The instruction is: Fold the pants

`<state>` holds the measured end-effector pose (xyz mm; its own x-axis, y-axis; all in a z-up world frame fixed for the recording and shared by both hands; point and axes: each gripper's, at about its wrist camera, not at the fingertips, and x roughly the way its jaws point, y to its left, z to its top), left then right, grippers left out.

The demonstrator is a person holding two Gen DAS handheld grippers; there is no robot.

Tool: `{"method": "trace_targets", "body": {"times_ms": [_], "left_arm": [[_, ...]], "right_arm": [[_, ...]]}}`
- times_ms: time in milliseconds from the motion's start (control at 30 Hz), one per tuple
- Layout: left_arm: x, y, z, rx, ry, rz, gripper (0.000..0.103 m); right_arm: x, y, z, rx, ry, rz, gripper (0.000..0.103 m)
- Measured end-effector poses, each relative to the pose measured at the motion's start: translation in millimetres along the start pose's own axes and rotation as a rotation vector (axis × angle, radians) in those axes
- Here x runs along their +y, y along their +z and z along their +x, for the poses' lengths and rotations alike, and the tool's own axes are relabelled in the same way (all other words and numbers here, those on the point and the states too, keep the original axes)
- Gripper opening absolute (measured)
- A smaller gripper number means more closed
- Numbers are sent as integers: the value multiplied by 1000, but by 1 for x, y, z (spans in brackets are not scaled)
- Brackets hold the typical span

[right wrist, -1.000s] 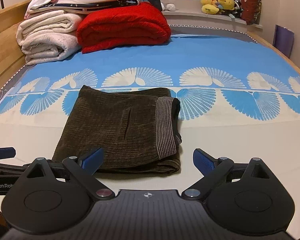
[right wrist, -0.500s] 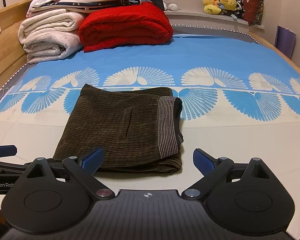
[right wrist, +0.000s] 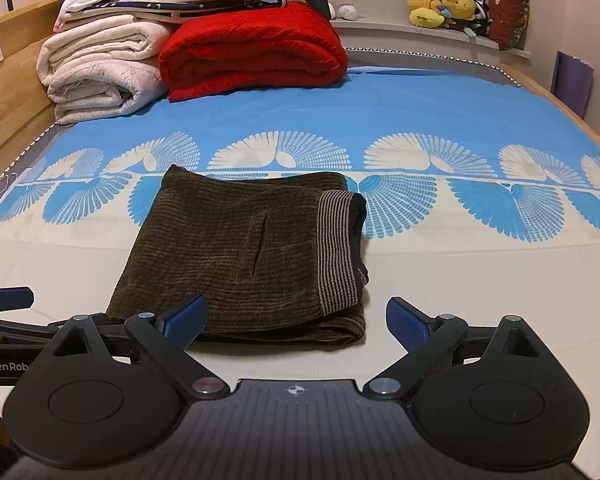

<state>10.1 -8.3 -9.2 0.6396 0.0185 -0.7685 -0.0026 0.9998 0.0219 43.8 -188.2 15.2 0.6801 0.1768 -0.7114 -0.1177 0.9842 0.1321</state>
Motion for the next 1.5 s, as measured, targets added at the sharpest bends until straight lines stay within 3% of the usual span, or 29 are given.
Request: {"method": "trace_targets", "body": {"times_ms": [1500], "left_arm": [[1, -2, 0, -4, -7, 17, 102]], "right_arm": [[-3, -3, 0, 10, 10, -8, 96]]}}
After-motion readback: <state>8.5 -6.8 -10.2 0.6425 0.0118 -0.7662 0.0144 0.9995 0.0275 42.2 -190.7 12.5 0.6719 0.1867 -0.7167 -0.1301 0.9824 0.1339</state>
